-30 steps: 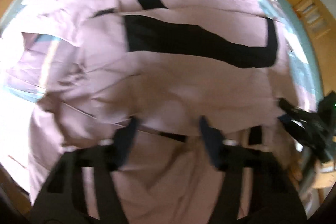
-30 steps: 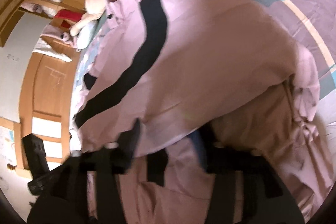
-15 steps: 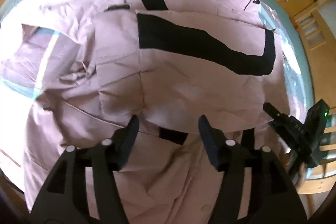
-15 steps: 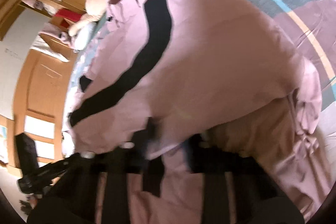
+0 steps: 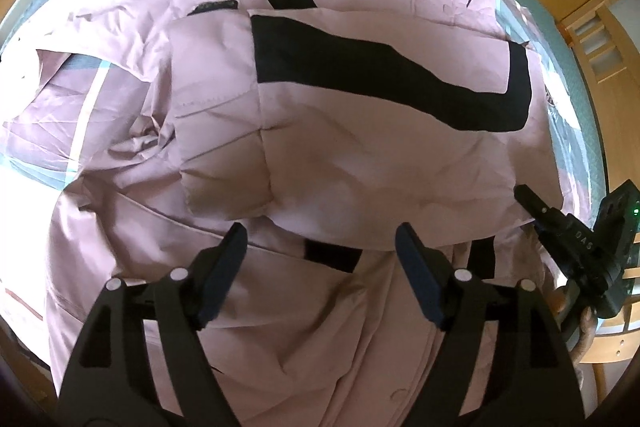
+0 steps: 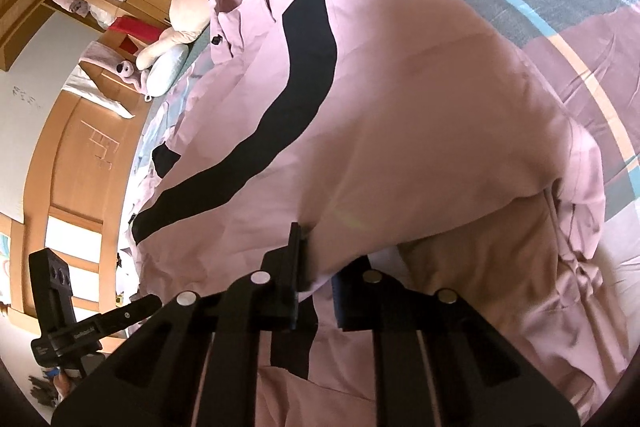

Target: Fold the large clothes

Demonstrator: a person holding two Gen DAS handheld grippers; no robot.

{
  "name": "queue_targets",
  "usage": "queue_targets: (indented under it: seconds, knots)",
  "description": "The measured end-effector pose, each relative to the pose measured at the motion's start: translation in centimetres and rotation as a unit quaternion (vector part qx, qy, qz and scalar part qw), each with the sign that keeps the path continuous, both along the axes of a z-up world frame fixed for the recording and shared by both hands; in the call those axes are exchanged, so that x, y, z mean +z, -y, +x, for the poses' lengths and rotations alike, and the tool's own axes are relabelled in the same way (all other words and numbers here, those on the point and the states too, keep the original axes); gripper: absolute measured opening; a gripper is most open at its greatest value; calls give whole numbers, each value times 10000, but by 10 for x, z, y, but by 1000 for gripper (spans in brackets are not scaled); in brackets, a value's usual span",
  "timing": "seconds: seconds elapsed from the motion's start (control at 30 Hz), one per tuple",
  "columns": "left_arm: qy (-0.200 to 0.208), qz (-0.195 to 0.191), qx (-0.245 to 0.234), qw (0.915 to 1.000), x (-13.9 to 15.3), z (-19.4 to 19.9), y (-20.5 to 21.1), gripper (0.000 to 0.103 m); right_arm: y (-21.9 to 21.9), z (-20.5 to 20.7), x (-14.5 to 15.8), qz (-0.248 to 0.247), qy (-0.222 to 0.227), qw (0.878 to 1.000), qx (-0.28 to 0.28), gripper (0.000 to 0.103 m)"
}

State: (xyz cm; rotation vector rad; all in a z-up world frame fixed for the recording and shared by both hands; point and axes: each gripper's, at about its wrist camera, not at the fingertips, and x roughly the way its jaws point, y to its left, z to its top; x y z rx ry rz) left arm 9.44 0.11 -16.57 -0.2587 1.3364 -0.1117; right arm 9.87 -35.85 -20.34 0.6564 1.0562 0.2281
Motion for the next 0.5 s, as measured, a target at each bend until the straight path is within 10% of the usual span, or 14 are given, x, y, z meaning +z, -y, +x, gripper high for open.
queue_targets:
  seconds: [0.23, 0.4, 0.5]
  knots:
    - [21, -32, 55, 10000, -2, 2, -1, 74, 3, -4, 18, 42, 319, 9995, -10, 14]
    - [81, -186, 49, 9998, -4, 5, -4, 41, 7, -6, 31, 76, 518, 9986, -66, 13]
    - [154, -135, 63, 9998, -2, 5, -6, 39, 8, -5, 27, 160, 383, 9991, -66, 16]
